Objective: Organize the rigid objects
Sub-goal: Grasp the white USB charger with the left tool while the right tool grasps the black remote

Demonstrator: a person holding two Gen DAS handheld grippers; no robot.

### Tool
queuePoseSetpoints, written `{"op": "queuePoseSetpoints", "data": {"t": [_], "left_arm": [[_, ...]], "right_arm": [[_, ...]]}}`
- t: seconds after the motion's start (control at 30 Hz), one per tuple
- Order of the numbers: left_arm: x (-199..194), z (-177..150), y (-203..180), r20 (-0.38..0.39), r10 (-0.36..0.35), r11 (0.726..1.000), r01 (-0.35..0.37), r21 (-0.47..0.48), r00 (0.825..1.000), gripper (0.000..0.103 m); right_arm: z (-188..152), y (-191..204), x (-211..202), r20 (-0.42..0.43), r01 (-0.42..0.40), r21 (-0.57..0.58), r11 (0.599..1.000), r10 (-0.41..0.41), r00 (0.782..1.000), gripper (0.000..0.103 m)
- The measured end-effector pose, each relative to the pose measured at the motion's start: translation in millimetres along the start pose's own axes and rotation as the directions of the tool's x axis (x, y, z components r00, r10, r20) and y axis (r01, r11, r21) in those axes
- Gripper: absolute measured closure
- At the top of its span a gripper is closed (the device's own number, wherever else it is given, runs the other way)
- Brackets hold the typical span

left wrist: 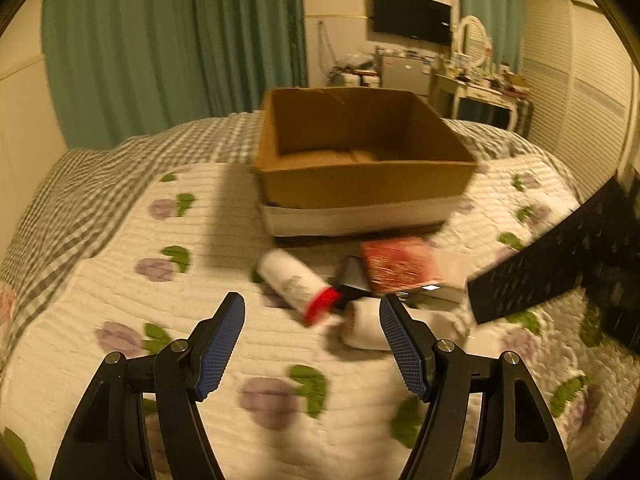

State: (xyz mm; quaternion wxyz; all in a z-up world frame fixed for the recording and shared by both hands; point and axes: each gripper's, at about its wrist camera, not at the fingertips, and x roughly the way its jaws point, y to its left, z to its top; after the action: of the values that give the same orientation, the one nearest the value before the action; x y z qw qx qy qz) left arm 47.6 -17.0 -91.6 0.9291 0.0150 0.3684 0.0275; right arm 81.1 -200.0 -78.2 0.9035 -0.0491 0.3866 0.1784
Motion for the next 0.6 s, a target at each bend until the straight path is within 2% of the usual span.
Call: {"op": "queuePoseSetpoints", "data": {"t": [0.17, 0.3, 0.6], "left_arm": [[6.6, -6.4, -33.8, -0.048, -0.054, 0.998, 0.056, 0.04, 0.997, 0.03], [16.2, -14.7, -58.5, -0.111, -0.099, 0.993, 0.105, 0.048, 0.989, 0.03], [42.3, -23.4, -97.6, -0.226, -0.193, 0.98, 0.199, 0.003, 0.955, 0.03]], "right_arm": [[-5.3, -37.4, -12.1, 0.014, 0.033, 0.052, 0.998, -0.034, 0.999, 0.084], [-9.0, -54.2, -6.7, 0.004, 0.037, 0.072, 0.997, -0.037, 0.999, 0.084], [-22.6, -69.2, 18.6, -0.025, 0.02, 0.094, 0.995, -0.018, 1.0, 0.084]]}}
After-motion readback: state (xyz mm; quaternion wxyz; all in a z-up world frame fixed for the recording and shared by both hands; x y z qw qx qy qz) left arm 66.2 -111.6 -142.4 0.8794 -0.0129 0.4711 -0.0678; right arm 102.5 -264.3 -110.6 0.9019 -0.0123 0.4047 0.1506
